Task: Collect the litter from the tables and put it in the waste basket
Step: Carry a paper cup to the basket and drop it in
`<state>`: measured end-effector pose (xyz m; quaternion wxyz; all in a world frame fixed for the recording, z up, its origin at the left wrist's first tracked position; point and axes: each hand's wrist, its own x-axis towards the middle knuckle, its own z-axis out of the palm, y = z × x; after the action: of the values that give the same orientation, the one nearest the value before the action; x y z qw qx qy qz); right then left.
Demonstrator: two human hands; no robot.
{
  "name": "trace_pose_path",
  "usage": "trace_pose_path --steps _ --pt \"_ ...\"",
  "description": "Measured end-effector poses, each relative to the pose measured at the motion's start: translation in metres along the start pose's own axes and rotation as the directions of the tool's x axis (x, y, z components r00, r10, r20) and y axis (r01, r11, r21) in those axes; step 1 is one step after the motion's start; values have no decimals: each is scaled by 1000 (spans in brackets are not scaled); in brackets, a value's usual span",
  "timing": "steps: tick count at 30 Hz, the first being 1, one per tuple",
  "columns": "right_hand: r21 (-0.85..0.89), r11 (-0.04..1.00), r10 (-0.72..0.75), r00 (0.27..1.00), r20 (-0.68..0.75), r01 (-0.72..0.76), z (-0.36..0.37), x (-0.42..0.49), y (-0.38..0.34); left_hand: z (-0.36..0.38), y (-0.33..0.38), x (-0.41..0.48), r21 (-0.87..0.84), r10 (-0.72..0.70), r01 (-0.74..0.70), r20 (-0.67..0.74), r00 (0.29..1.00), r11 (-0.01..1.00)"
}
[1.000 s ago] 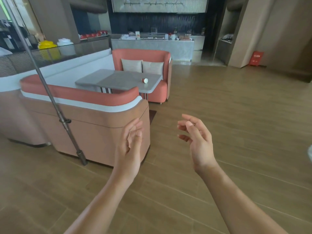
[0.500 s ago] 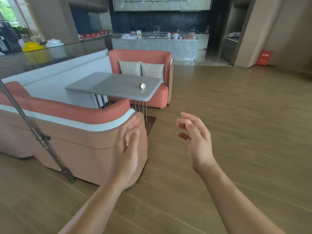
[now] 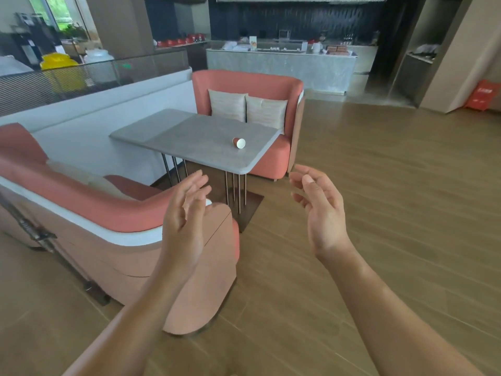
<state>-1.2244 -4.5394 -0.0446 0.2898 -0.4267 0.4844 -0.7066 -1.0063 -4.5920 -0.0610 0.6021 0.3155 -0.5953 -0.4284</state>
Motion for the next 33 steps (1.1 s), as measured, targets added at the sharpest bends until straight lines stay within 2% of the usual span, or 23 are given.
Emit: trace_pose_path --steps 7,14,21,27,33 --pt "-5 1000 -8 1000 21 8 -3 146 63 46 -87 127 -6 19 -20 -36 999 1000" --pt "-42 998 49 998 -45 -51 -13 300 116 104 -158 267 -5 2 -2 -10 1000 1000" --pt "-18 997 77 995 -65 -79 -42 424 172 163 -222 370 55 -6 4 31 1000 998" --pt "18 992 128 992 18 -129 -68 539 234 218 -288 445 114 -14 19 -41 999 993" --pt "21 978 204 971 121 -208 -99 663 279 280 -334 514 142 -3 30 -189 982 989"
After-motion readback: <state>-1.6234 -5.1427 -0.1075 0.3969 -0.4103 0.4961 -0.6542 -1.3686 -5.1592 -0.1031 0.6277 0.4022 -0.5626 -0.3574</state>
